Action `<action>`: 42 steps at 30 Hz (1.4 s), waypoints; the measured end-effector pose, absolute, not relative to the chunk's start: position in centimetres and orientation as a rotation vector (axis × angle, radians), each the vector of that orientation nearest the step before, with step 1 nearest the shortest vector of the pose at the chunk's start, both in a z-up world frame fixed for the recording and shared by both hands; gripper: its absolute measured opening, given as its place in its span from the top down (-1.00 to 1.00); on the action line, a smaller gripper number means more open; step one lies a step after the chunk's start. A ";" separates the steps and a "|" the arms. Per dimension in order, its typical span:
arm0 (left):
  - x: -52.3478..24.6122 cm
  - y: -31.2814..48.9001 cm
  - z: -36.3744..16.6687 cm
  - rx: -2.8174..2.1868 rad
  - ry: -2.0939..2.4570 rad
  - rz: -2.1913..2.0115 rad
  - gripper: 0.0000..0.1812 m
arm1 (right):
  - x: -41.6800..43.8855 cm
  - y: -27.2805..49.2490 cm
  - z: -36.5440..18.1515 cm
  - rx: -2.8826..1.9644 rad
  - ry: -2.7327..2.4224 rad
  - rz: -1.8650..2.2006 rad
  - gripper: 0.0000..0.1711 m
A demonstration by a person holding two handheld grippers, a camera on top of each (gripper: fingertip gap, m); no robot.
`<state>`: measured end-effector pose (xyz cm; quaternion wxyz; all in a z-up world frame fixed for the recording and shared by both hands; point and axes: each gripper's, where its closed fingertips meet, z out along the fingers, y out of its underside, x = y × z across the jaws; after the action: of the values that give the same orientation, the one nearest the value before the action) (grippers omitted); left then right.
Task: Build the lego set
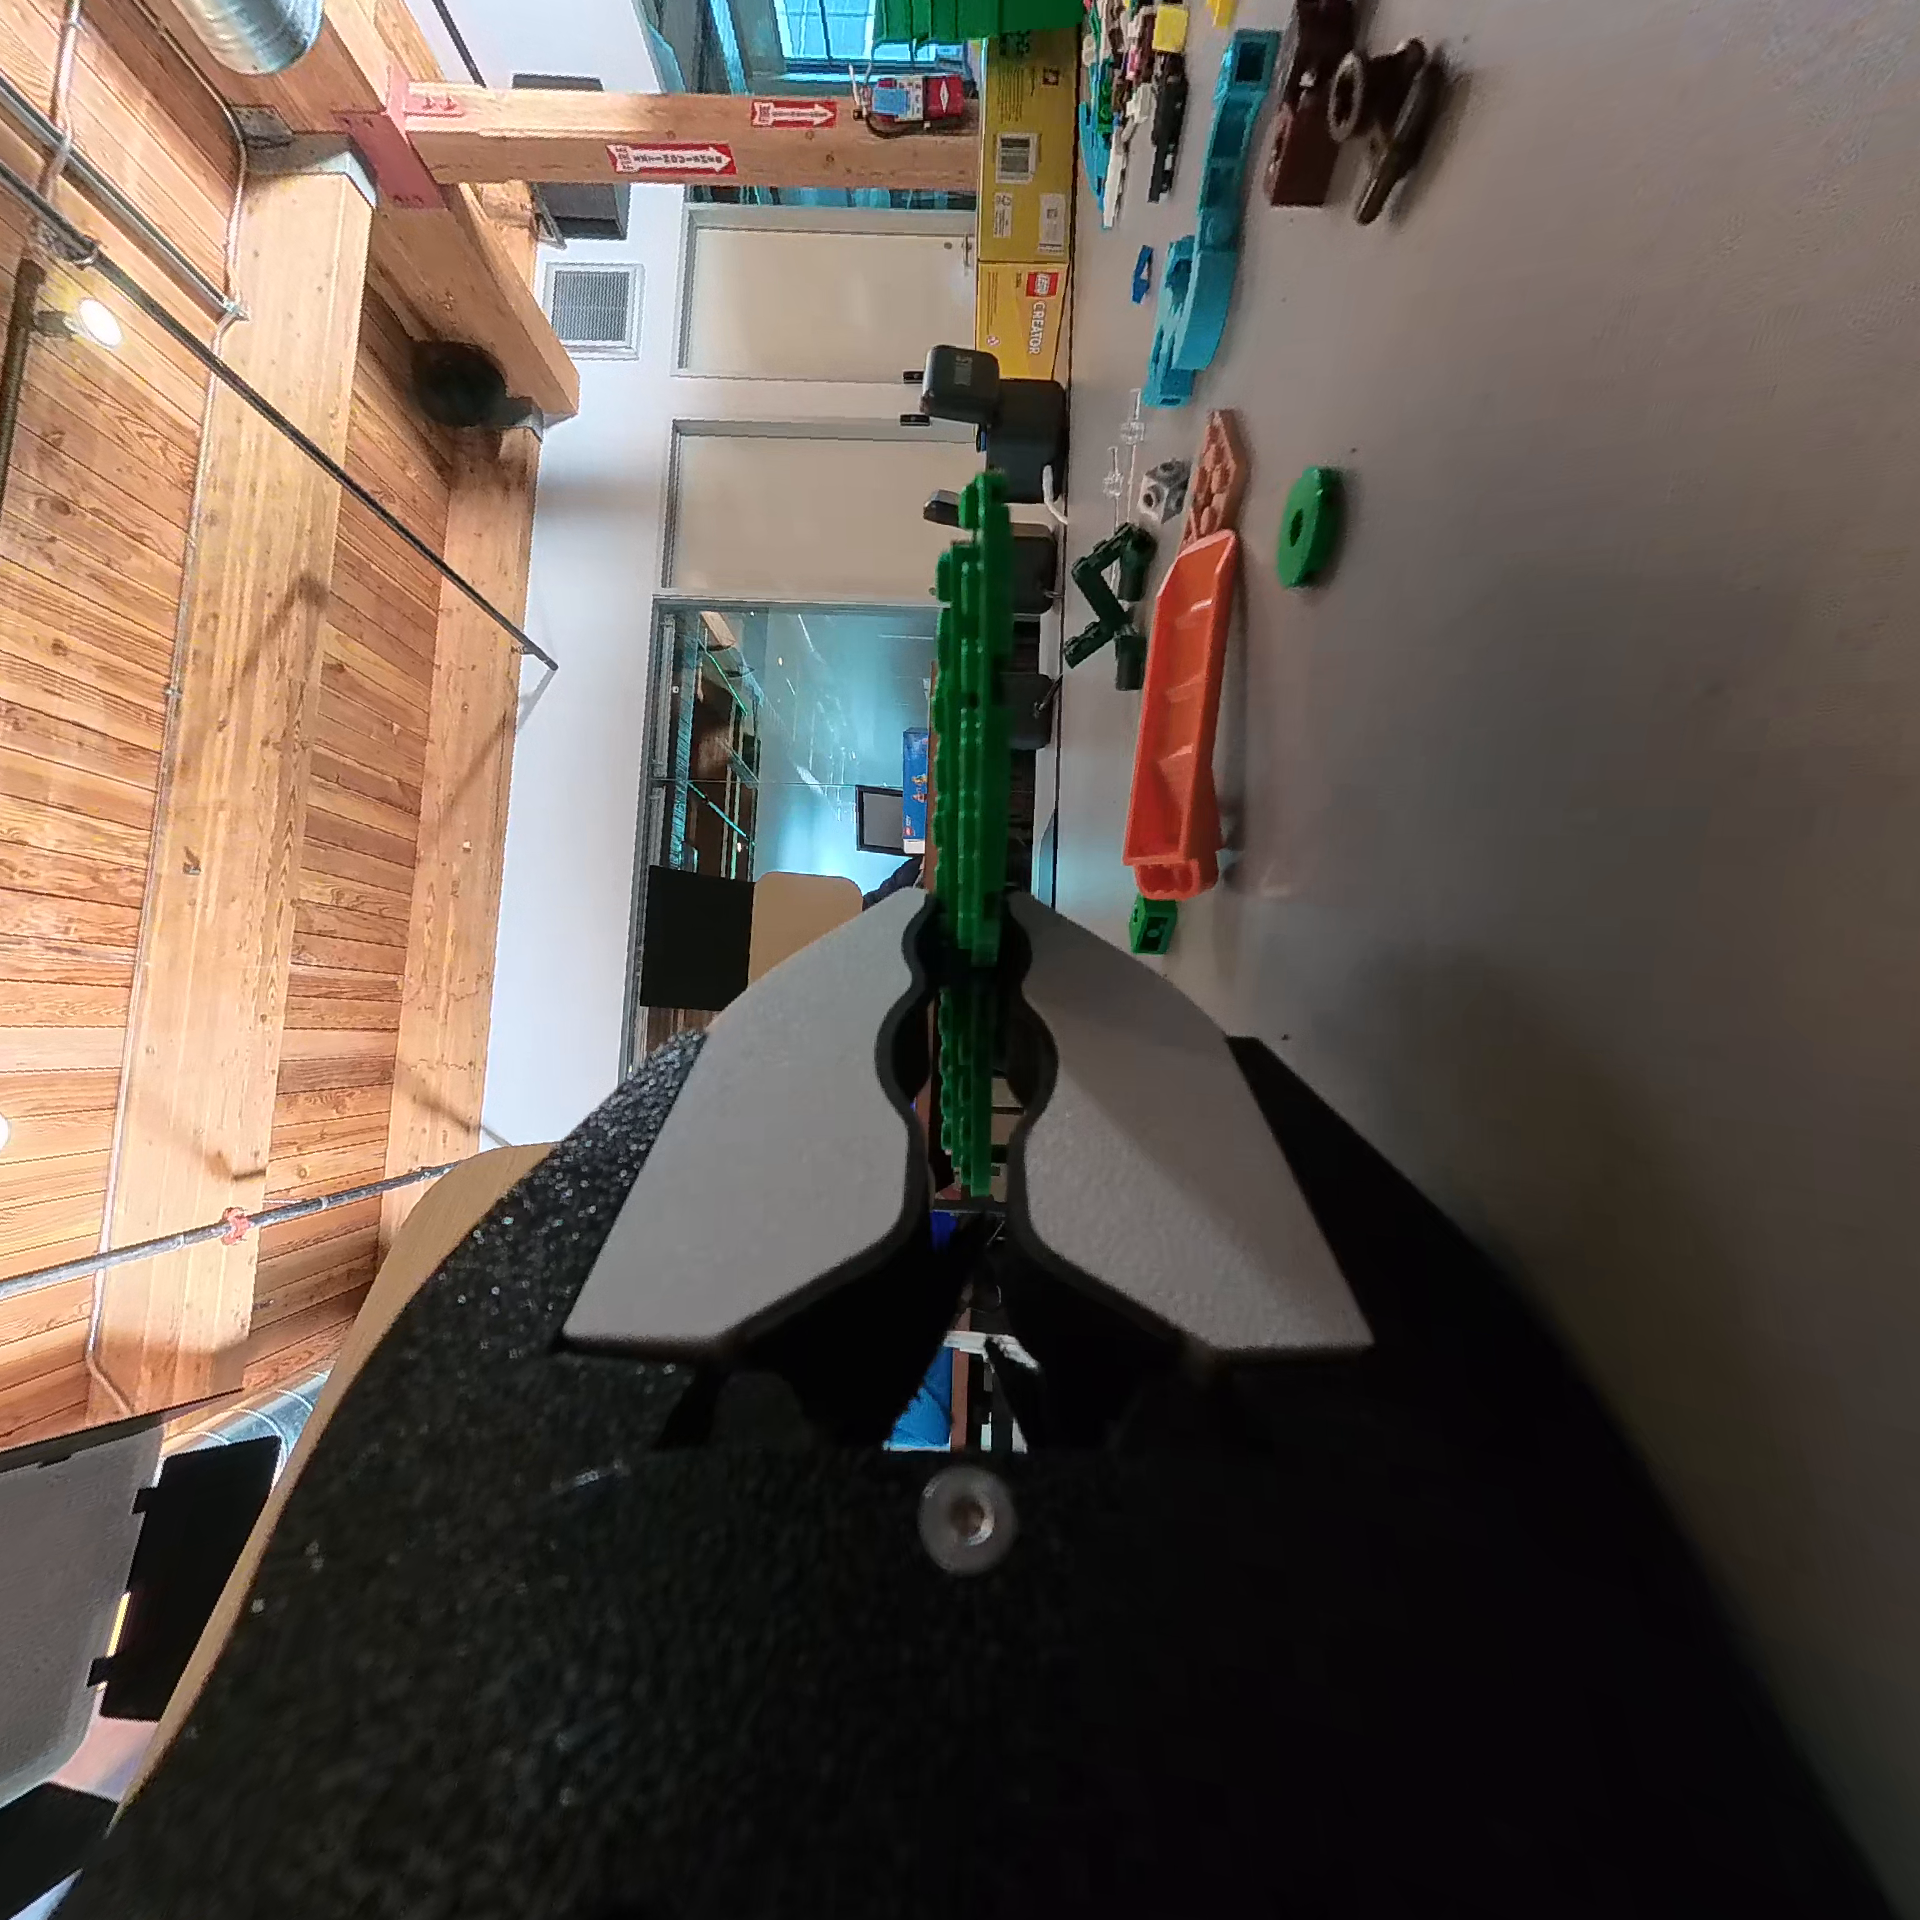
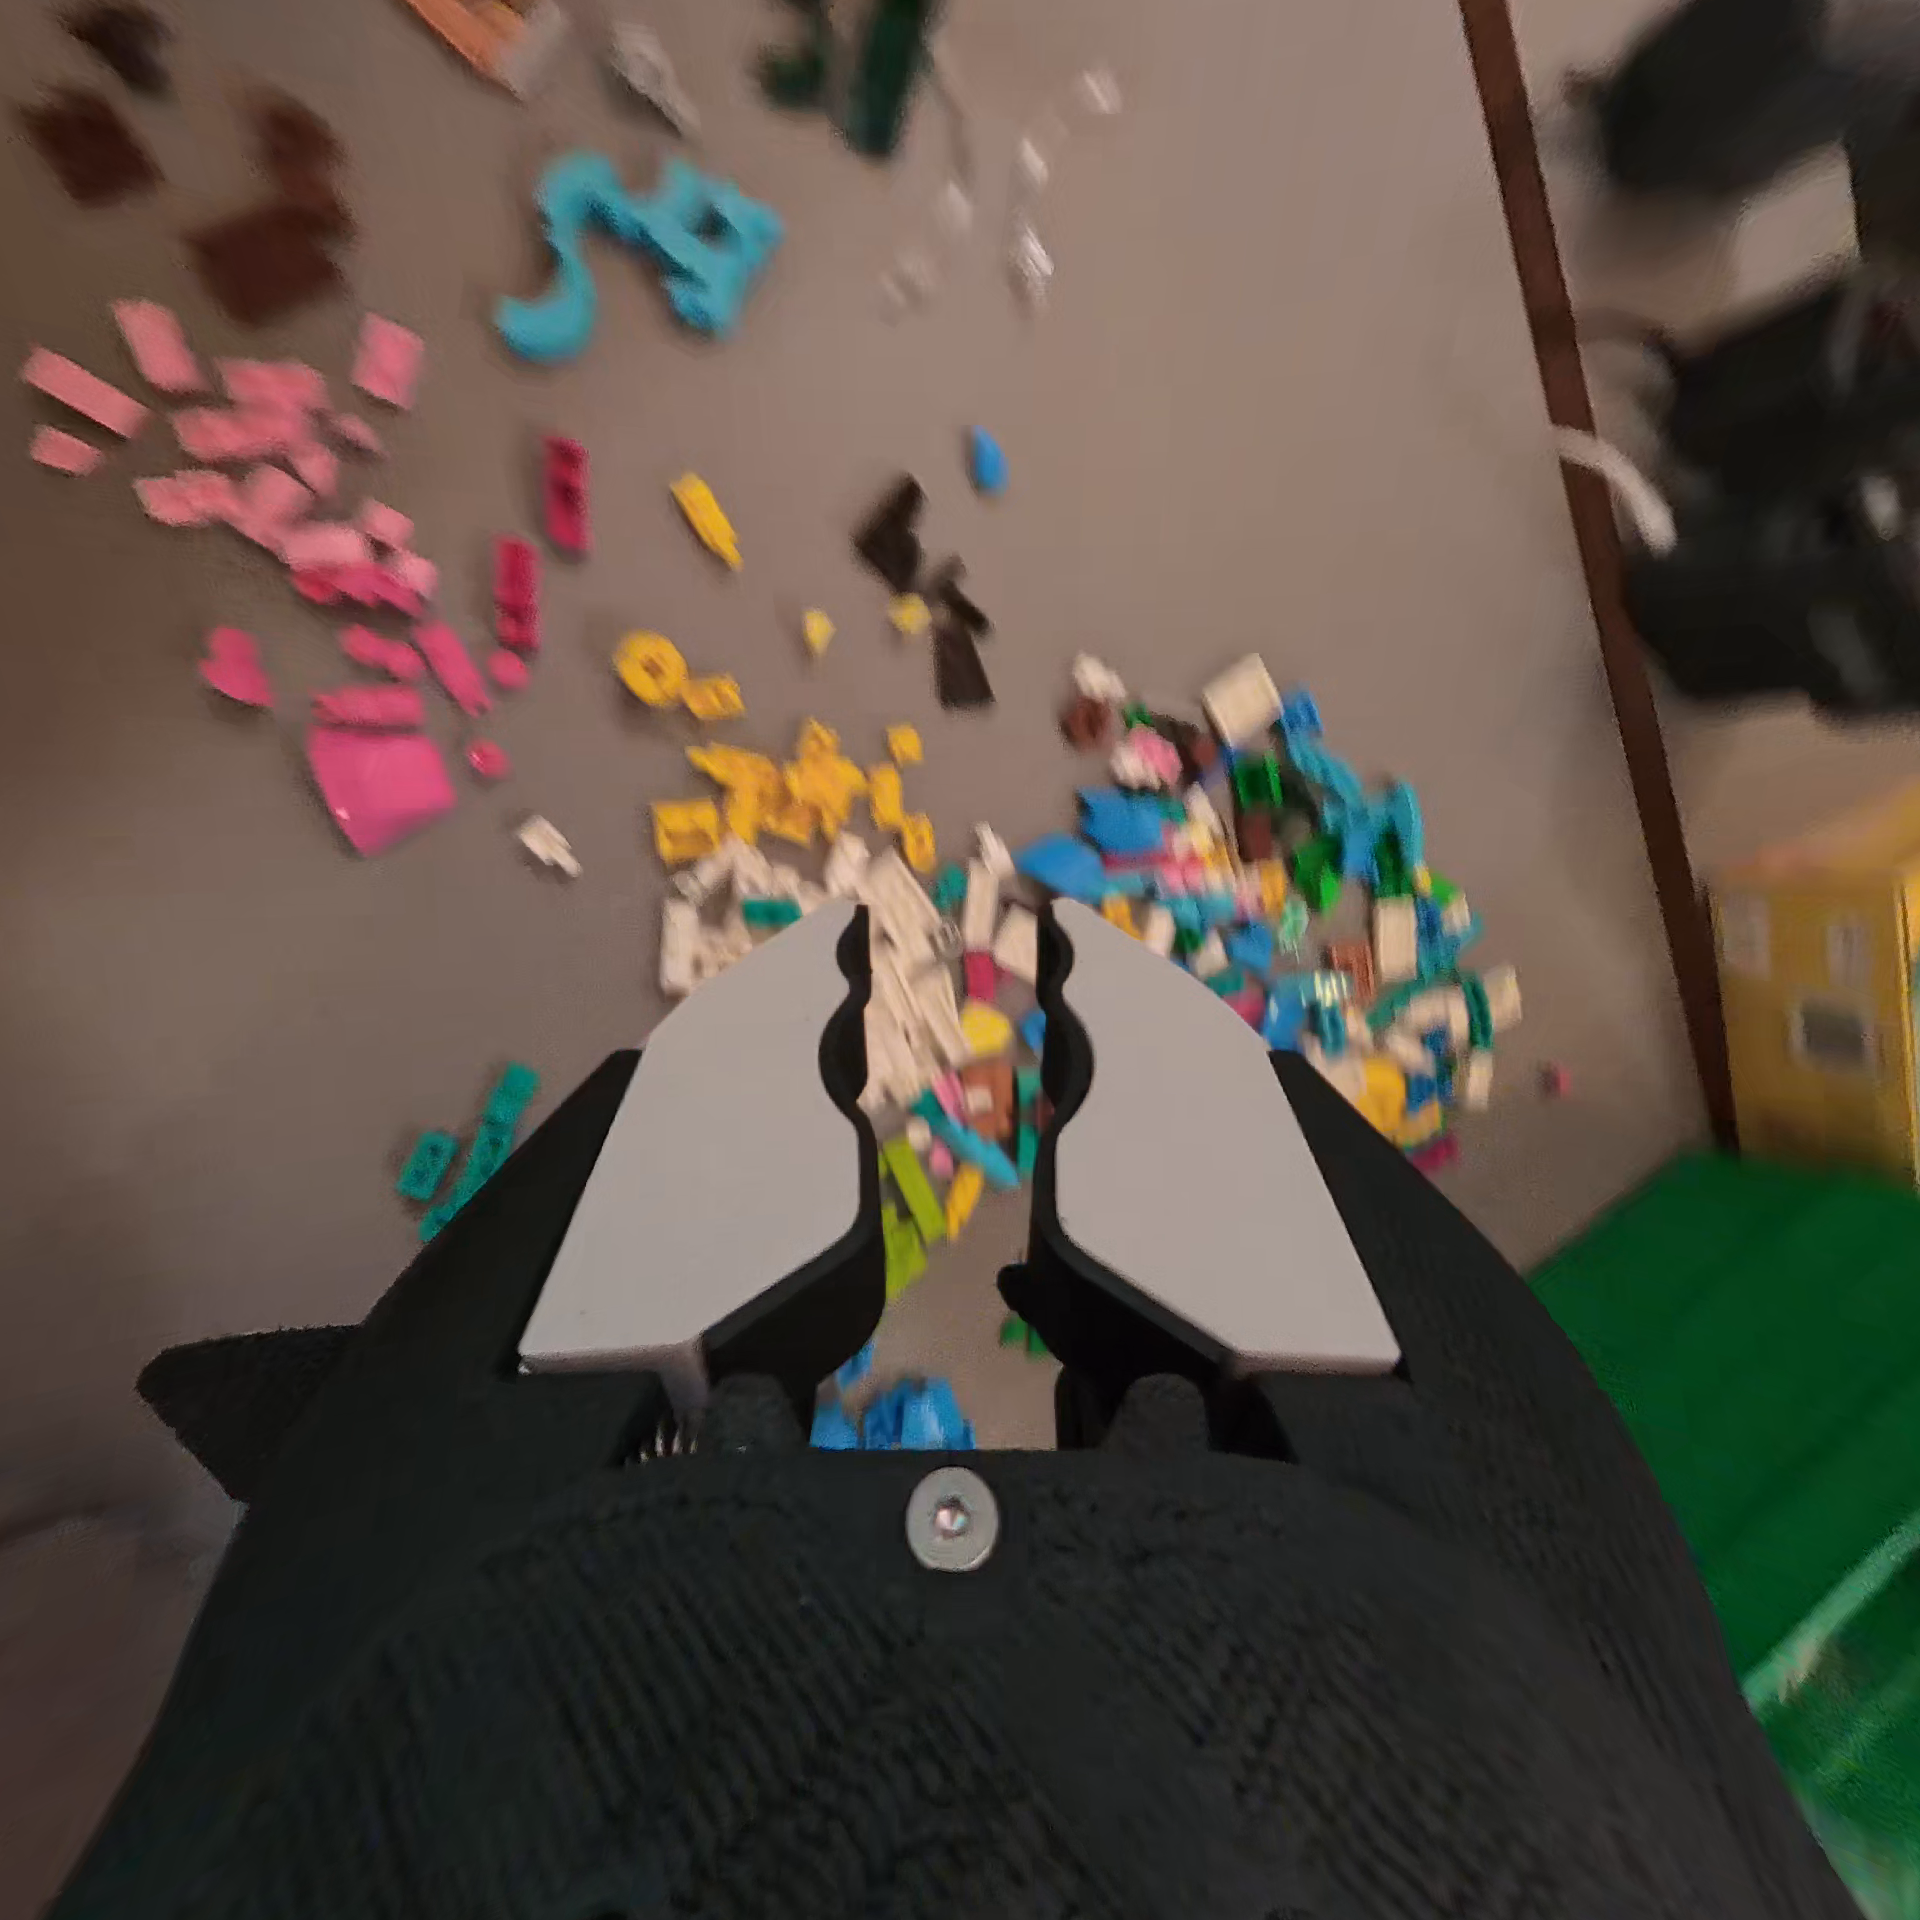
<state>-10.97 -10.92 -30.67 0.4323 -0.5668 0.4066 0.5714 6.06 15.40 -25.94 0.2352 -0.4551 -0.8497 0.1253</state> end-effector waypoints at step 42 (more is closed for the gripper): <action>-12.2 -11.4 -30.8 -1.472 0.956 1.435 0.91 | 9.8 23.0 -33.7 -1.692 -2.368 0.323 0.79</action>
<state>-12.20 -11.43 -30.84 0.4235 -0.5883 0.3820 0.5733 9.84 22.98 -33.72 0.1064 -0.5744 -0.8042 0.1096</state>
